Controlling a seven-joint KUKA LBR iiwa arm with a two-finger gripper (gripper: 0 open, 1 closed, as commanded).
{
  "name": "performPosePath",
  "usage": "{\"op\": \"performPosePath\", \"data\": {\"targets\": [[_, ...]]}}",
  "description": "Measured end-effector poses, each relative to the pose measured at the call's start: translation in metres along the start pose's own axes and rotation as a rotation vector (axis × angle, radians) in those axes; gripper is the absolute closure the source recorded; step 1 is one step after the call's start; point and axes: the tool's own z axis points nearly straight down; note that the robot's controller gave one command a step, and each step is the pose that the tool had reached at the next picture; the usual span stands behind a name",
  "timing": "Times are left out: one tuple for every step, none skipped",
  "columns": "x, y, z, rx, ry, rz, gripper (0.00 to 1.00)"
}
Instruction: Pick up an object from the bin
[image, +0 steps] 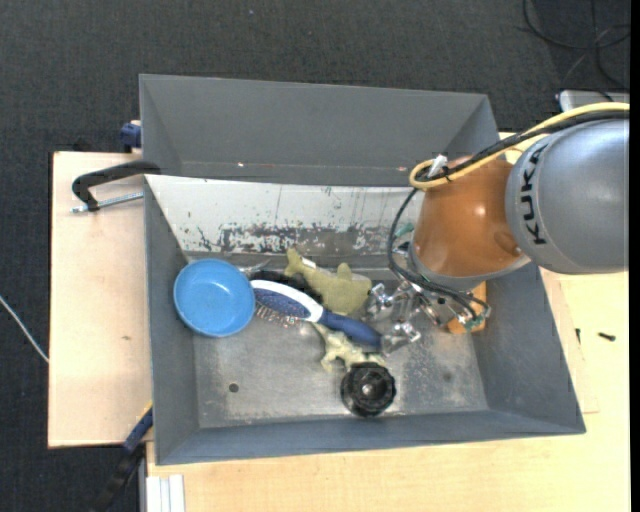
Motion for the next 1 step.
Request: {"op": "performPosePath", "data": {"targets": [[0.0467,-0.0061,-0.1809,-0.001,0.003,-0.09,1.0]]}}
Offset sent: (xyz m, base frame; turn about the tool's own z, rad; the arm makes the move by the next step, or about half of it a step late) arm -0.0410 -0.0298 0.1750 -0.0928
